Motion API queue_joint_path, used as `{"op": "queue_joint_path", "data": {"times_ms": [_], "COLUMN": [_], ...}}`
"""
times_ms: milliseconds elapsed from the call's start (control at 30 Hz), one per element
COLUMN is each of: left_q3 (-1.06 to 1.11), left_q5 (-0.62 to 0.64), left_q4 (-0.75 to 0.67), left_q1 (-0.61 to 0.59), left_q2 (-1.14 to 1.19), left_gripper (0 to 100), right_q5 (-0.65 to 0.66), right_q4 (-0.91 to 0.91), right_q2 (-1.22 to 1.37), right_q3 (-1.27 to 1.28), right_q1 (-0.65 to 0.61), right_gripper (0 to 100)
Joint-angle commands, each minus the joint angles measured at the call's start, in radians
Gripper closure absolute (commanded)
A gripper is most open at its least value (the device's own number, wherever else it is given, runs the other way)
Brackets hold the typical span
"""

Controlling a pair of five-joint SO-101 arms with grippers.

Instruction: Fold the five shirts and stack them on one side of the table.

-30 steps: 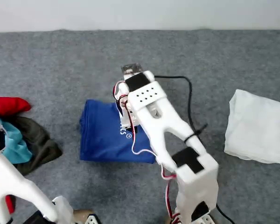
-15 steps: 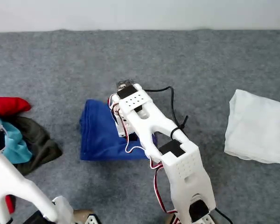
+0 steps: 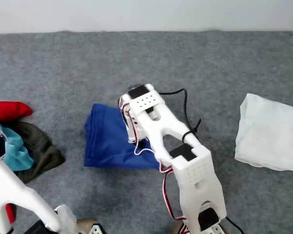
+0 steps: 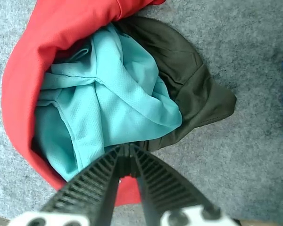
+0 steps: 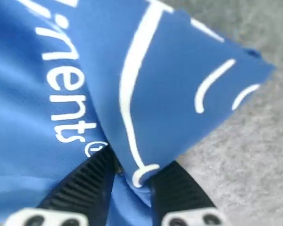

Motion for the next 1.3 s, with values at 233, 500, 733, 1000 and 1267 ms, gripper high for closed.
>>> {"op": "queue_joint_path", "data": {"times_ms": [233,500,733,1000,1267], "left_q3": [-0.005,-0.005,-0.005,-0.004,-0.004], "left_q5": [-0.011,-0.066,-0.066,-0.066,-0.066], "left_q4": [-0.046,-0.046,-0.046,-0.046,-0.046], "left_q1": [0.002,-0.002,0.003,0.002,0.002], "left_q2": [-0.023,-0.023,-0.023,-0.021,-0.021], "left_gripper": [98,98,98,98,98], "right_q5": [0.784,1.521,1.657,1.534,1.091], "right_q4": [0.012,-0.236,-0.549,-0.570,-0.438], "right_q2": [-0.166,-0.140,-0.111,-0.114,-0.197], "right_q3": [0.000,-0.002,0.005,-0.003,-0.058], "right_q1": [0.386,0.515,0.433,0.417,0.400], "right_gripper": [99.0,99.1,99.1,86.3,78.6]}}
